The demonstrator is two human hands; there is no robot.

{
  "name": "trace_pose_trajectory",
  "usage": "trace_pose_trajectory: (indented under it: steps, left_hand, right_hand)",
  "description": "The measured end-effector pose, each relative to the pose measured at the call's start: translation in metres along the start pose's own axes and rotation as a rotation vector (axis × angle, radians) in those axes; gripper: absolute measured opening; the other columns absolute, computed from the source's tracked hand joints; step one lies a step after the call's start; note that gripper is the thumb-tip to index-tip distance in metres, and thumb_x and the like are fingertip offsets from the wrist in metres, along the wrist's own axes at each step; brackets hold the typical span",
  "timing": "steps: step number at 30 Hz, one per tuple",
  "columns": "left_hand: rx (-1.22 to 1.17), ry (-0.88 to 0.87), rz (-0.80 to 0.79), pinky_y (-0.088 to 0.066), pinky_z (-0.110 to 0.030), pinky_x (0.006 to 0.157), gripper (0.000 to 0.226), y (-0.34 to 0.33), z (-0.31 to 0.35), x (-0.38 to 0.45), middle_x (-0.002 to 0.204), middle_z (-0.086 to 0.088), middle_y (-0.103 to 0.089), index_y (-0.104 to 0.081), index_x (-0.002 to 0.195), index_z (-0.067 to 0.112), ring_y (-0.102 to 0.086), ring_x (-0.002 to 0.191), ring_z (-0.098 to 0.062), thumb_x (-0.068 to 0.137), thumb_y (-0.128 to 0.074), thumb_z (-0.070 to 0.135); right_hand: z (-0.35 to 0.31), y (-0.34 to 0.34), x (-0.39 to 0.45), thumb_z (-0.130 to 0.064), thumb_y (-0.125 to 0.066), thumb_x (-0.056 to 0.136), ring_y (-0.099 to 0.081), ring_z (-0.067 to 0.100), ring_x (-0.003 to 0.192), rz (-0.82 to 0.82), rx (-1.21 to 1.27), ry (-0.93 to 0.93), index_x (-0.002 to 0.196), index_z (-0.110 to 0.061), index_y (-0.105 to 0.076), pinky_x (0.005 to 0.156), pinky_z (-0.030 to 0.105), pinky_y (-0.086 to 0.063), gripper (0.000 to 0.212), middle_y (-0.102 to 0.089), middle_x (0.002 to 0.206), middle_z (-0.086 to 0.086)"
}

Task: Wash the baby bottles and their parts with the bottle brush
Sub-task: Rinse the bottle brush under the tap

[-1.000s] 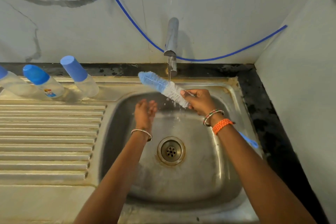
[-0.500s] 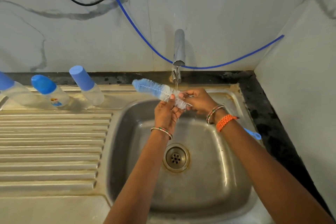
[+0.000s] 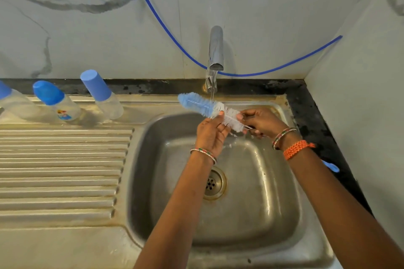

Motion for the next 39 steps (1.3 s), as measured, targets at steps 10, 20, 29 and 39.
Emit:
trace_pose_trajectory:
  steps: [10,20,29,39]
  left_hand:
    - [-0.103,-0.080,0.008,-0.056,-0.030,0.079,0.012,0.026,0.026,-0.009,0.102,-0.015,-0.065,-0.056,0.103,0.004,-0.067,0.086,-0.020,0.092,-0.053,0.000]
    - [-0.014,0.084,-0.131,-0.055,-0.043,0.083,0.027,-0.001,0.002,-0.011,0.124,-0.026,-0.057,-0.048,0.118,0.004,-0.062,0.103,-0.035,0.092,-0.054,0.007]
    - [0.149,-0.086,0.100,-0.057,-0.036,0.072,0.016,0.019,0.028,0.008,0.105,-0.015,-0.063,-0.052,0.106,0.009,-0.065,0.087,-0.024,0.093,-0.056,0.018]
    - [0.141,0.037,0.010,-0.054,-0.039,0.078,0.026,-0.006,0.001,0.013,0.098,-0.014,-0.059,-0.047,0.116,0.002,-0.061,0.089,-0.025,0.091,-0.056,0.005]
  right_hand:
    - [-0.029,-0.027,0.003,-0.007,-0.058,0.092,-0.047,-0.003,0.033,-0.063,-0.115,0.091,0.117,0.003,-0.063,0.035,0.009,-0.034,0.027,-0.059,0.043,-0.009]
    - [0.036,0.040,-0.010,-0.018,-0.059,0.092,-0.032,0.002,0.032,-0.014,-0.046,-0.026,0.112,-0.011,-0.066,0.036,0.016,-0.026,0.023,-0.059,0.049,-0.001]
    - [0.049,0.012,-0.003,-0.017,-0.059,0.092,-0.055,0.010,0.046,-0.101,-0.041,-0.095,0.106,-0.007,-0.066,0.041,0.021,-0.036,0.018,-0.068,0.072,0.014]
    - [0.075,0.056,-0.019,-0.014,-0.059,0.092,-0.052,0.003,0.041,0.012,-0.024,-0.152,0.105,0.001,-0.065,0.039,0.019,-0.032,0.021,-0.061,0.061,0.004]
Point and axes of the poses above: each hand's wrist, its own x-axis towards the middle knuckle, its own y-axis out of the back of the hand, z = x × y, the point moved 10 cm from there along x, towards the middle knuckle
